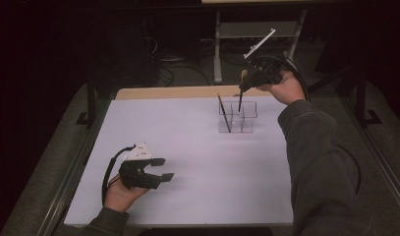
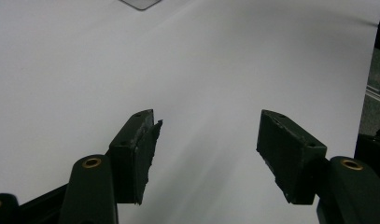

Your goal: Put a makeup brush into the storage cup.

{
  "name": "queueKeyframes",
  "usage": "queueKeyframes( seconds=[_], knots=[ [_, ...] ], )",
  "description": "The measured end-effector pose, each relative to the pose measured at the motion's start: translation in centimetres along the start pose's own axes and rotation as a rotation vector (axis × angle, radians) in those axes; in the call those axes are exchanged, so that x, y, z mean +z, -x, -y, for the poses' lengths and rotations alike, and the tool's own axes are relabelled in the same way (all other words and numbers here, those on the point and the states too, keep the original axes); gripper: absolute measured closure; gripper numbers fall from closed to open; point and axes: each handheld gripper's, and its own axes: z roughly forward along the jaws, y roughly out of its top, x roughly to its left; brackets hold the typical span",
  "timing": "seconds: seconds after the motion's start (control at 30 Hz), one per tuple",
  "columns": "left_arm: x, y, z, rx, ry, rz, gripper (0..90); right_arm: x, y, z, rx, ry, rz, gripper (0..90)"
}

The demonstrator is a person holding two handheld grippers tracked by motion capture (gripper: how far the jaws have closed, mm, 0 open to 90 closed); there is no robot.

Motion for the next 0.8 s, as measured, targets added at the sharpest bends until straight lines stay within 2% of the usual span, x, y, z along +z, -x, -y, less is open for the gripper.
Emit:
queueKeyframes(
  seconds=[0.8],
  knots=[
    [-0.2,0.0,0.1,0.003,-0.005,-0.004,35.3,1.6,0.7,0.0,0.020,-0.025,0.001,82.6]
  ],
)
